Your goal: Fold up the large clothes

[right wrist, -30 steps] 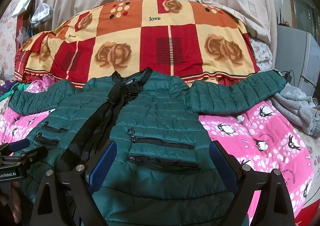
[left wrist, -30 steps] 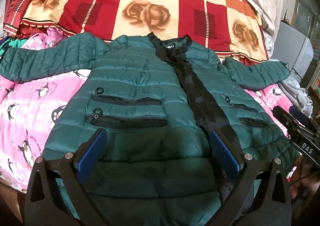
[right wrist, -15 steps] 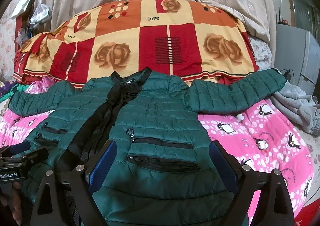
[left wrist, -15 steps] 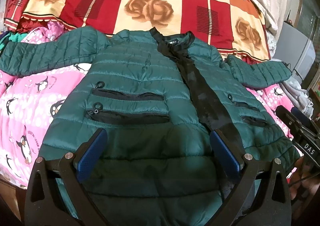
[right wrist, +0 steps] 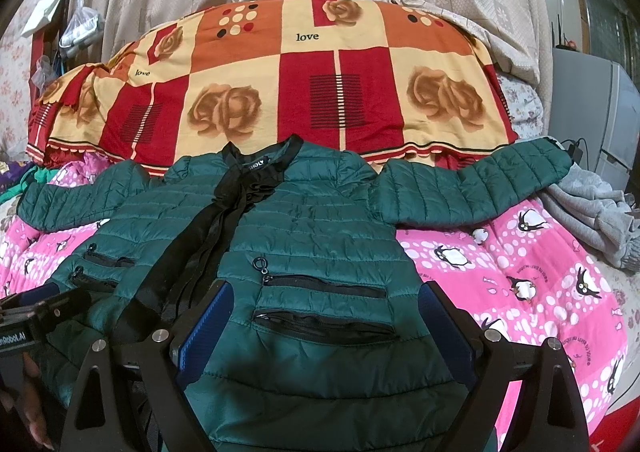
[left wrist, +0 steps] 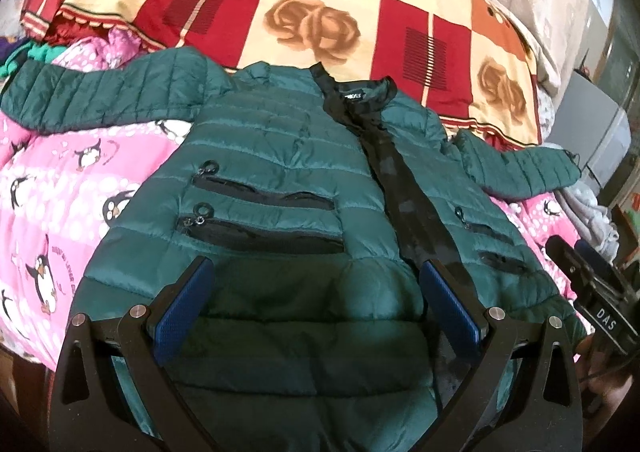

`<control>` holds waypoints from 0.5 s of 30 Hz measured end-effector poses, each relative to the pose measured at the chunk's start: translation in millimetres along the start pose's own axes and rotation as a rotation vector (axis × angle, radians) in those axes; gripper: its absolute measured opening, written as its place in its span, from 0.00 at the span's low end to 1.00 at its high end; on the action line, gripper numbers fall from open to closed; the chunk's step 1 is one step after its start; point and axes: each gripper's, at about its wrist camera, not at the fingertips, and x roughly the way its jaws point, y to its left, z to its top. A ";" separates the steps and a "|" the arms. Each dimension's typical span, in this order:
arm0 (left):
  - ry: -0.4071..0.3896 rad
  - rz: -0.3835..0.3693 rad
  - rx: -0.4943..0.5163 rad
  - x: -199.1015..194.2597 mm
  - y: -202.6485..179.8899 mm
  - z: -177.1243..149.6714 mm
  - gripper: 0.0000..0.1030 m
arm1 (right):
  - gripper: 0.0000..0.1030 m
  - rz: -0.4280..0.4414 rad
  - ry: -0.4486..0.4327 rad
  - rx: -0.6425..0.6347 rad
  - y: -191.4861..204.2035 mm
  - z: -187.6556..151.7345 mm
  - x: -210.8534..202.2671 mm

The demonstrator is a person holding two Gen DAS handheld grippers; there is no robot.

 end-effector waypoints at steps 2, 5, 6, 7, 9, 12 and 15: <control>0.010 -0.007 -0.010 1.0 1.5 0.2 1.00 | 0.89 0.000 0.001 0.001 -0.2 0.4 0.5; 0.023 -0.011 -0.014 2.4 1.8 -0.2 1.00 | 0.89 0.000 -0.002 -0.001 0.0 -0.1 -0.2; 0.026 -0.012 -0.013 2.9 1.8 -0.4 1.00 | 0.89 0.000 -0.002 -0.001 -0.1 0.0 -0.2; 0.032 -0.011 -0.011 3.4 1.6 -0.3 1.00 | 0.89 0.000 -0.001 0.000 -0.2 0.2 0.1; 0.038 -0.015 -0.012 4.1 2.0 -0.6 1.00 | 0.89 0.000 0.000 -0.001 0.2 0.0 0.0; 0.048 -0.020 -0.023 5.8 4.5 -0.6 1.00 | 0.89 -0.001 -0.002 -0.001 0.3 -0.2 -0.2; 0.055 -0.028 -0.031 7.1 5.9 -0.5 1.00 | 0.89 0.000 0.000 -0.001 0.0 0.2 0.1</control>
